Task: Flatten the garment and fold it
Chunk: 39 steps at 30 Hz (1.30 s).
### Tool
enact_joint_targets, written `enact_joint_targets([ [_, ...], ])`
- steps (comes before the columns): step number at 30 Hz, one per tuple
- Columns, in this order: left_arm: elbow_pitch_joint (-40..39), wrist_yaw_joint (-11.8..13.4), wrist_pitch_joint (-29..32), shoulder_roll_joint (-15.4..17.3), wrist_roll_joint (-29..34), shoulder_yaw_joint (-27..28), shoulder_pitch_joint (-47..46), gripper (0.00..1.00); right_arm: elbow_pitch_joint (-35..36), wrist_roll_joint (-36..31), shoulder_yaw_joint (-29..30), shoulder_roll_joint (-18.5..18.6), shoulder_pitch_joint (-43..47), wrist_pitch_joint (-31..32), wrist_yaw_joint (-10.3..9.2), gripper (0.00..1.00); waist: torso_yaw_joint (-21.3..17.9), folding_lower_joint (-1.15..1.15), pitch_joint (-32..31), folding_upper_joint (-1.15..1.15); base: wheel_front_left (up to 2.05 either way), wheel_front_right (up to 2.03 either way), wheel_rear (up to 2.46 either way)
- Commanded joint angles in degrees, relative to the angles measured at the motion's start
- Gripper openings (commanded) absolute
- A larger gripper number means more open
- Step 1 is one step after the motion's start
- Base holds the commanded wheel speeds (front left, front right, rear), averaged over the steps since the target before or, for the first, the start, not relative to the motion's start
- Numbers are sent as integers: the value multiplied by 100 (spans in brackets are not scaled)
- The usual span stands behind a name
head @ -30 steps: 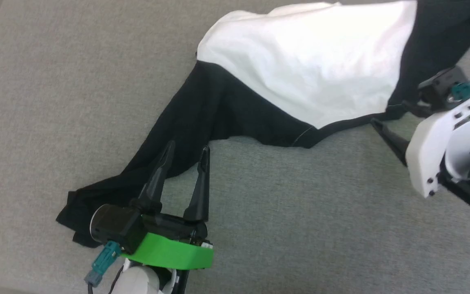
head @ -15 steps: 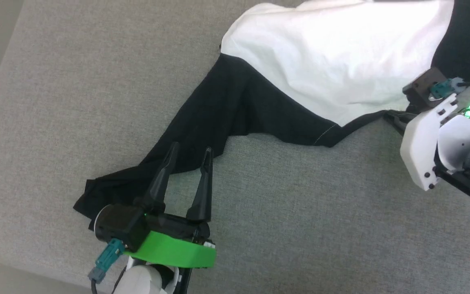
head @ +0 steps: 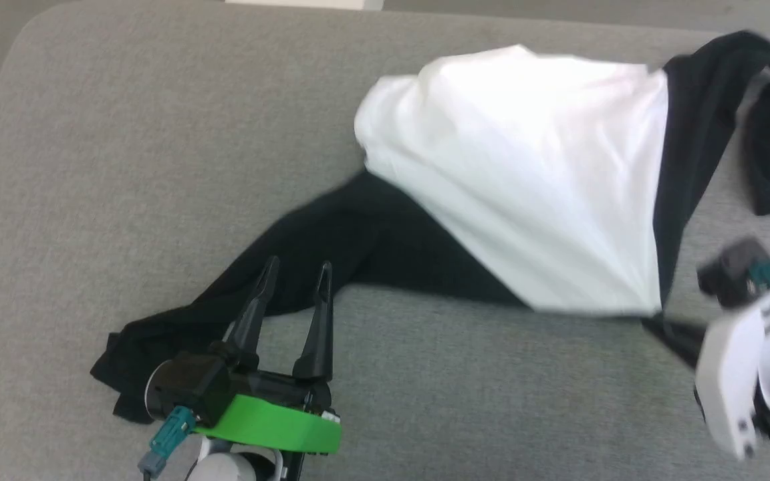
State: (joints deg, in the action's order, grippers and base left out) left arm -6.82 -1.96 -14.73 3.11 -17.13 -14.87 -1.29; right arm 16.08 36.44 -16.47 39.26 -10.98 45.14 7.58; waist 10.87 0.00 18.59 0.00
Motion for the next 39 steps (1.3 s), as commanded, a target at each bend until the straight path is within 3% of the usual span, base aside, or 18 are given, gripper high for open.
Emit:
enact_joint_targets([
  [1, 11, -15, -27, -23, -36, 25, 65, 100, 173, 46, 153, 6, 387, 190, -9, 0, -228, 0, -229, 0, 0, 0, 0],
  [6, 23, -22, -27, -10, -46, 38, 106, 100, 775, 133, 599, -149, 1671, 949, -9, 2, -297, 0, -308, 0, 0, 0, 0],
  [8, 34, -38, -27, 10, -57, 44, 108, 100, 943, 63, 770, -365, 1875, 929, -9, 39, -312, 0, -325, 0, 0, 0, 0],
  [9, 40, -45, -27, 17, -61, 42, 107, 100, 1009, 5, 808, -453, 1910, 886, -9, 79, -316, 0, -334, 0, 0, 0, 0],
  [10, 49, -50, -27, 26, -66, 40, 106, 100, 1082, -61, 856, -585, 1913, 789, -9, 100, -322, 0, -347, 0, 0, 0, 0],
  [15, 43, -43, -6, 83, -71, 45, 118, 100, 1257, -467, 1360, -1487, 1629, -172, -9, 100, -330, 0, -409, 0, 0, 0, 0],
  [21, -76, 106, 78, 221, -5, 167, 188, 100, 1466, -1421, 2533, -3036, 1352, -2127, -9, 100, -331, 0, -431, 0, 0, 0, 0],
  [23, -125, 179, 133, 288, 31, 238, 210, 100, 1508, -1782, 2823, -3367, 1363, -2761, -9, 100, -363, 0, -432, 0, 0, 0, 0],
  [29, -209, 279, 641, 700, 200, 410, 171, 100, 1156, -2237, 3164, -3631, 1659, -3866, -9, 100, -551, 0, -399, 0, 0, 0, 0],
  [36, 263, -64, 2208, 1552, 567, 164, -195, 100, 825, -2066, 3010, -3637, 1709, -4183, -9, 100, -696, 0, -345, 0, 0, 0, 0],
  [39, 564, -209, 2978, 1759, 624, -35, -388, 100, 790, -2073, 2950, -3637, 1664, -4186, -9, 100, -719, 0, -323, 0, 0, 0, 0],
])
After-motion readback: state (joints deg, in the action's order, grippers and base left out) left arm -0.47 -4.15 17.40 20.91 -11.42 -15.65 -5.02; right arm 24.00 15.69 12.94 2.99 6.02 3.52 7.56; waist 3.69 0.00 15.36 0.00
